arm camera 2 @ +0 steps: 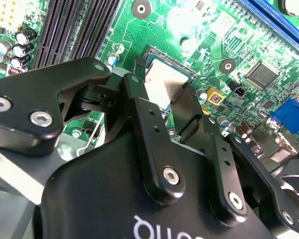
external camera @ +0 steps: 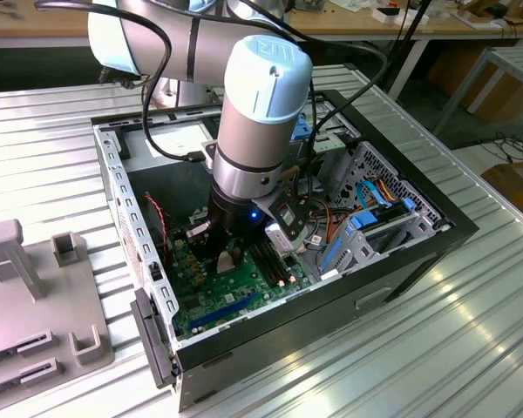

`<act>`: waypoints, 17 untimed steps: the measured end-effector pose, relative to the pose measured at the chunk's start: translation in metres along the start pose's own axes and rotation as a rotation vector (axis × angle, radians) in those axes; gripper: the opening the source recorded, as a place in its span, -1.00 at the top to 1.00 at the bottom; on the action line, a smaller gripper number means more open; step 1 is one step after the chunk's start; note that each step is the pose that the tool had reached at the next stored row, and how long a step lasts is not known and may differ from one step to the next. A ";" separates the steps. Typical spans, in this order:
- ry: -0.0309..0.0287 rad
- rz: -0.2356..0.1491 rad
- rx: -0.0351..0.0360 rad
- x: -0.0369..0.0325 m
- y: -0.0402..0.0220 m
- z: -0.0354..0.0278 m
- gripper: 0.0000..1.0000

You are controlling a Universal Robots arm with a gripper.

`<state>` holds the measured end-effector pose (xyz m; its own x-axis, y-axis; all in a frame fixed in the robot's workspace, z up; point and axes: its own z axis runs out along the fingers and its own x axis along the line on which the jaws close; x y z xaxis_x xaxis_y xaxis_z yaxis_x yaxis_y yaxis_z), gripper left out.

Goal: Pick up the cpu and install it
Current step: 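Pick up the cpu and move it towards the insertion slot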

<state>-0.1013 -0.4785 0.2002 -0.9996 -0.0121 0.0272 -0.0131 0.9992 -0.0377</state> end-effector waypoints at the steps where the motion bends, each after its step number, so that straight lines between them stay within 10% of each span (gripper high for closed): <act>1: 0.0000 0.000 0.0000 0.0000 0.0000 0.0000 0.02; 17: 0.0007 0.000 -0.0001 0.0003 -0.0003 -0.0100 0.02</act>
<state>-0.1014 -0.4785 0.2102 -0.9995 -0.0119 0.0280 -0.0130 0.9992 -0.0375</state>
